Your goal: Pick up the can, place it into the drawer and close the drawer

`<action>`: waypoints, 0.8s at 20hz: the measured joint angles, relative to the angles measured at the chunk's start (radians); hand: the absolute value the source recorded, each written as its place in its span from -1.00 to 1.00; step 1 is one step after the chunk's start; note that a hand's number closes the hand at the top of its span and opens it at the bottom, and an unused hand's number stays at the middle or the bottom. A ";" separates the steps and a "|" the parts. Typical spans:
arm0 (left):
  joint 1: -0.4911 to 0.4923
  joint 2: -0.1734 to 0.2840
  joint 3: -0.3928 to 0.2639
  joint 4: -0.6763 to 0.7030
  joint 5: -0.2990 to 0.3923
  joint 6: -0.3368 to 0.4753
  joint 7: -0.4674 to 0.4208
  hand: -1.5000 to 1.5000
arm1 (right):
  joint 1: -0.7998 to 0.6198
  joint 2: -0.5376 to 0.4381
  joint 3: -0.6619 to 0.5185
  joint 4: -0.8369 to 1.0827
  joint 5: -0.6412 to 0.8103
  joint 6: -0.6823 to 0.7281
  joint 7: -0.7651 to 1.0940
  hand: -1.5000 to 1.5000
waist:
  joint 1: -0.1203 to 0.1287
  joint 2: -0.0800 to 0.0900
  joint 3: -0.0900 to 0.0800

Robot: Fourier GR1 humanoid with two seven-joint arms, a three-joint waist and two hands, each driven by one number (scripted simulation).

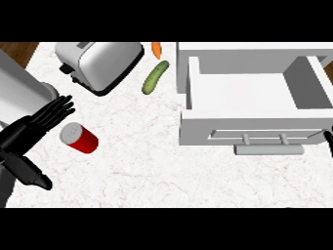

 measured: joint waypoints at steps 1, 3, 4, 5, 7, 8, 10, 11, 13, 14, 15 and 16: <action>-0.004 0.008 0.001 0.031 -0.023 0.008 -0.032 -1.00 | -0.005 0.001 0.004 0.006 0.006 0.003 -0.001 -1.00 | 0.000 0.000 0.000; -0.043 0.020 -0.003 0.110 -0.064 0.030 -0.077 -1.00 | 0.002 0.005 0.005 -0.003 0.009 0.006 0.001 -1.00 | -0.002 0.000 0.000; -0.061 0.031 -0.003 0.149 -0.078 0.035 -0.093 -1.00 | 0.006 0.006 0.003 -0.008 0.005 0.011 0.001 -1.00 | -0.002 0.001 0.000; -0.069 0.032 -0.008 0.179 -0.093 0.046 -0.116 -1.00 | -0.008 0.006 0.000 -0.002 0.006 0.007 0.007 -1.00 | -0.002 0.001 0.000; -0.077 0.044 -0.020 0.231 -0.128 0.068 -0.167 -1.00 | -0.017 0.010 0.004 -0.004 0.009 0.006 0.013 -1.00 | -0.002 0.001 0.000; -0.091 0.054 -0.024 0.268 -0.145 0.080 -0.196 -1.00 | -0.013 0.012 0.003 -0.009 0.006 0.008 0.015 -1.00 | -0.004 0.001 0.000; -0.095 0.062 -0.040 0.311 -0.173 0.105 -0.239 -1.00 | -0.024 0.006 -0.009 0.005 0.002 0.011 0.012 -1.00 | -0.003 0.001 0.000; -0.096 0.070 -0.046 0.338 -0.186 0.118 -0.265 -1.00 | -0.018 0.013 -0.003 0.003 0.009 0.011 0.006 -1.00 | -0.004 0.002 0.000; -0.099 0.081 -0.058 0.368 -0.202 0.135 -0.296 -1.00 | -0.007 0.015 -0.005 0.002 0.013 0.016 -0.009 -1.00 | -0.004 0.001 0.000; -0.091 0.081 -0.069 0.382 -0.213 0.146 -0.317 -1.00 | -0.013 0.015 -0.007 0.005 0.013 0.014 -0.005 -1.00 | -0.004 0.001 0.000; -0.108 0.080 -0.073 0.407 -0.217 0.157 -0.323 -1.00 | -0.017 0.018 -0.003 0.005 0.020 0.010 -0.001 -1.00 | -0.004 0.002 -0.001; -0.125 0.090 -0.074 0.433 -0.219 0.158 -0.328 -1.00 | -0.006 0.022 0.000 -0.001 0.025 0.012 -0.011 -1.00 | -0.006 0.002 -0.001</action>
